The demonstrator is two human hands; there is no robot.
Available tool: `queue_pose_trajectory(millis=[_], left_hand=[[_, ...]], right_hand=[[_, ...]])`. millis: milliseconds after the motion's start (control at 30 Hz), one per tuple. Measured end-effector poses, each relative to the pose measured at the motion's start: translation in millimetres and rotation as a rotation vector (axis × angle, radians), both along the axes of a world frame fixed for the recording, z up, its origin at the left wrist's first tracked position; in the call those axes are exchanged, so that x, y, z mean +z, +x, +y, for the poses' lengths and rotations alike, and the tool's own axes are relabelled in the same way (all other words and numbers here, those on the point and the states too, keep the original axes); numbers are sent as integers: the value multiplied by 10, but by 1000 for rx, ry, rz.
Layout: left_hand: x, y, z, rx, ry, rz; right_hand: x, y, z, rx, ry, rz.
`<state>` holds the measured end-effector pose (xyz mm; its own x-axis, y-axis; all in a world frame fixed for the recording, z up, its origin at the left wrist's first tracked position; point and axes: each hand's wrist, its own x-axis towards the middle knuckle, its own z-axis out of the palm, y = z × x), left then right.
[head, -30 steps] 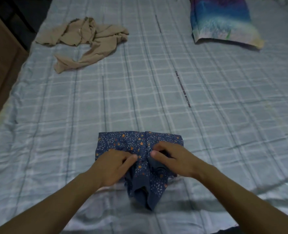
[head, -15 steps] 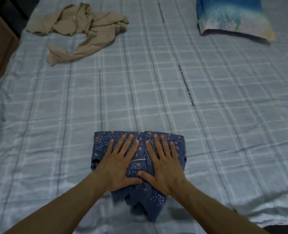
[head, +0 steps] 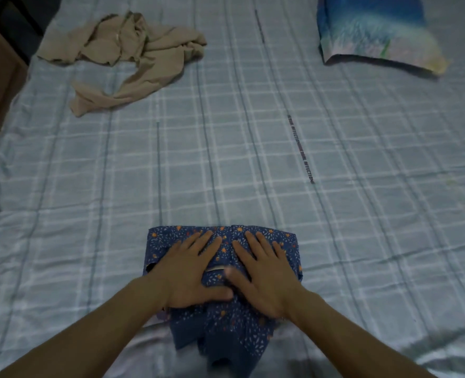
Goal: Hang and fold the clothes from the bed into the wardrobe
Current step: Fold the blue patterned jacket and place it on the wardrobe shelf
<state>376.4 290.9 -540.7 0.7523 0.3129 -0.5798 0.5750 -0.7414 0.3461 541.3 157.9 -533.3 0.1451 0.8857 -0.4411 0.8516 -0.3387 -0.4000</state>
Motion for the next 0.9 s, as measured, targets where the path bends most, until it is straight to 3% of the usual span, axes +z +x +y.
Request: queue_pose_trajectory(millis=[67, 167, 400, 667, 833, 900], left_hand=[[99, 58, 96, 138, -79, -73], [79, 87, 31, 168, 24, -118], [-138, -27, -351, 229, 161, -41], [-152, -204, -418, 199, 166, -53], [-18, -310, -333, 246, -17, -175], [30, -293, -241, 275, 70, -268]], right_hand=[[139, 141, 155, -78, 111, 62], [148, 393, 405, -125, 152, 118], [18, 573, 650, 112, -238, 112], [126, 259, 692, 214, -289, -200], [215, 129, 691, 189, -265, -225], [246, 89, 653, 185, -238, -216]])
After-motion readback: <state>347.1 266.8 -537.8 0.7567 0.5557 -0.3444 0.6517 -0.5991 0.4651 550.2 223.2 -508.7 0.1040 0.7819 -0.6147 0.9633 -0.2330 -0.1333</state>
